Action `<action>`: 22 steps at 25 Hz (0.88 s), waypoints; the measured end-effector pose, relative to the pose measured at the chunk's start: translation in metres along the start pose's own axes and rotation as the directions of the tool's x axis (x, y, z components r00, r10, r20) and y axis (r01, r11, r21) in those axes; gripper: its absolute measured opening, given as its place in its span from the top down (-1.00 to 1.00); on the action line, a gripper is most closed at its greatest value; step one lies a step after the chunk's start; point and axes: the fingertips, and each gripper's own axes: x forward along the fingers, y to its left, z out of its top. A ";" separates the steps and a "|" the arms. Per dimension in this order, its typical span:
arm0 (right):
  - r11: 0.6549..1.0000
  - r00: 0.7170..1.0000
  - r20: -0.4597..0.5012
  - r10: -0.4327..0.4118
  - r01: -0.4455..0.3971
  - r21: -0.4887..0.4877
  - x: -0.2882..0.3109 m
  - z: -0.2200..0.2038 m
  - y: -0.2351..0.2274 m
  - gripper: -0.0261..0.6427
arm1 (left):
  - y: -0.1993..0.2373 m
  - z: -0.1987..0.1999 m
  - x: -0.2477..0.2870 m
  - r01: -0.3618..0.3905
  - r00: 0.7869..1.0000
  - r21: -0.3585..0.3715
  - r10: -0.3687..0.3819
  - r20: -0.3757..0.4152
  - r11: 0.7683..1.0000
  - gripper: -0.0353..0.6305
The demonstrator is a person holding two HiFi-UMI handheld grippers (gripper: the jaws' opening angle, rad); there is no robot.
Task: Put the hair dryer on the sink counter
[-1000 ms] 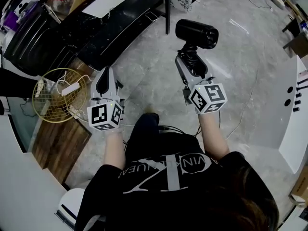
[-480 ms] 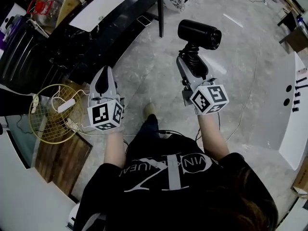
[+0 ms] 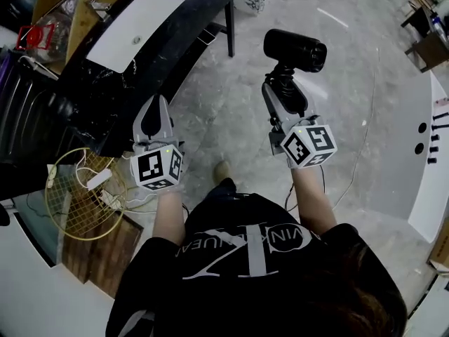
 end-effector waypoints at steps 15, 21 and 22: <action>0.999 0.999 0.013 -0.052 0.052 0.007 0.125 -0.009 -0.021 0.14 | 0.060 -0.011 0.131 0.067 0.998 -0.009 -0.067 0.019 0.998 0.89; 0.999 0.999 -0.016 -0.051 0.051 0.009 0.149 -0.015 -0.025 0.14 | 0.068 -0.021 0.150 0.069 0.998 -0.031 -0.069 0.001 0.997 0.89; 0.999 0.999 -0.019 -0.049 0.049 0.009 0.152 -0.016 -0.025 0.14 | 0.069 -0.022 0.153 0.066 0.998 -0.034 -0.066 -0.001 0.997 0.89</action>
